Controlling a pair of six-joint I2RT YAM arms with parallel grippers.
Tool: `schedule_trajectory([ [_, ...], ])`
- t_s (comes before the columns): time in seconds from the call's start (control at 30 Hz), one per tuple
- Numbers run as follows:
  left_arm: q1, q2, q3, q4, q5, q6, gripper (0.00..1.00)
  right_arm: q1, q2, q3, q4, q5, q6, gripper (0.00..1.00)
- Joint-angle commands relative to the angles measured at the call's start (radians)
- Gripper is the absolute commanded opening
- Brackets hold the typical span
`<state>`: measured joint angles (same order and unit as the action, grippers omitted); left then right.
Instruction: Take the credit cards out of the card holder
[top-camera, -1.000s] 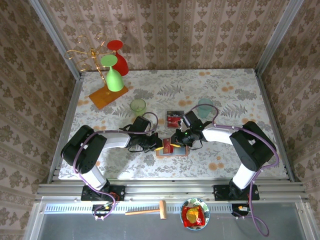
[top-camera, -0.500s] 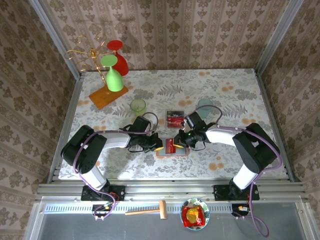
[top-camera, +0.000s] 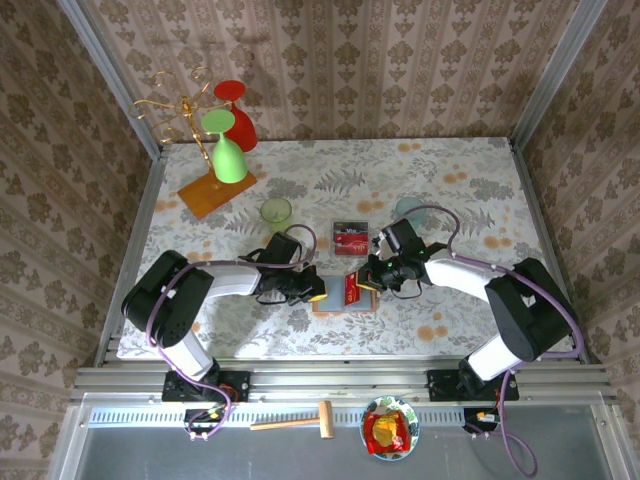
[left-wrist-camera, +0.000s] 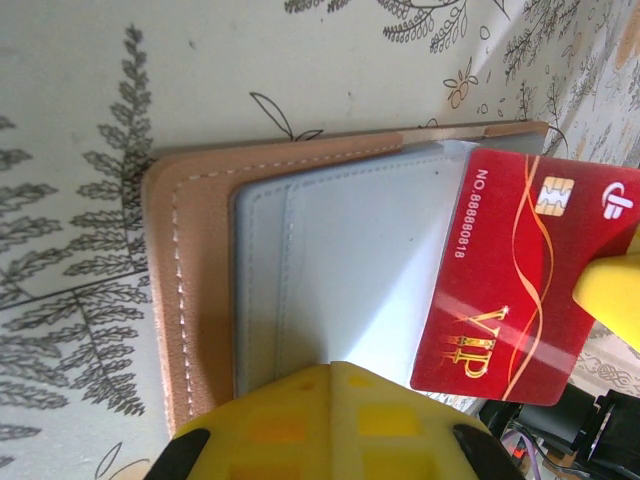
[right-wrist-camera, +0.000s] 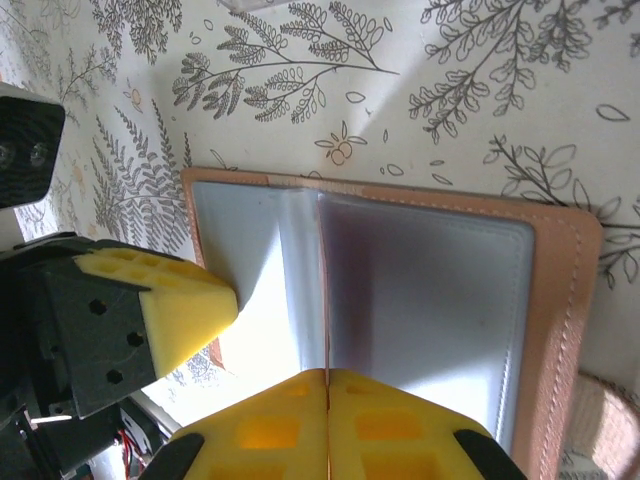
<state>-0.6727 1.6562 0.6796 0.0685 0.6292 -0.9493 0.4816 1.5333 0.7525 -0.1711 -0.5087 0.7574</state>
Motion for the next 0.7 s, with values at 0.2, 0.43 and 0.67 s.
schedule_trajectory([
  [0.2, 0.003, -0.008, 0.038, -0.05, -0.006, 0.011, 0.06, -0.004, -0.057, 0.041, -0.109, 0.017, -0.035, 0.06],
  [0.43, 0.004, -0.029, 0.051, -0.043, 0.0, 0.009, 0.07, -0.004, -0.049, 0.148, -0.303, 0.049, -0.194, 0.03],
  [0.67, 0.011, -0.045, 0.038, -0.032, 0.003, 0.013, 0.07, -0.003, 0.013, 0.349, -0.627, 0.129, -0.544, 0.01],
])
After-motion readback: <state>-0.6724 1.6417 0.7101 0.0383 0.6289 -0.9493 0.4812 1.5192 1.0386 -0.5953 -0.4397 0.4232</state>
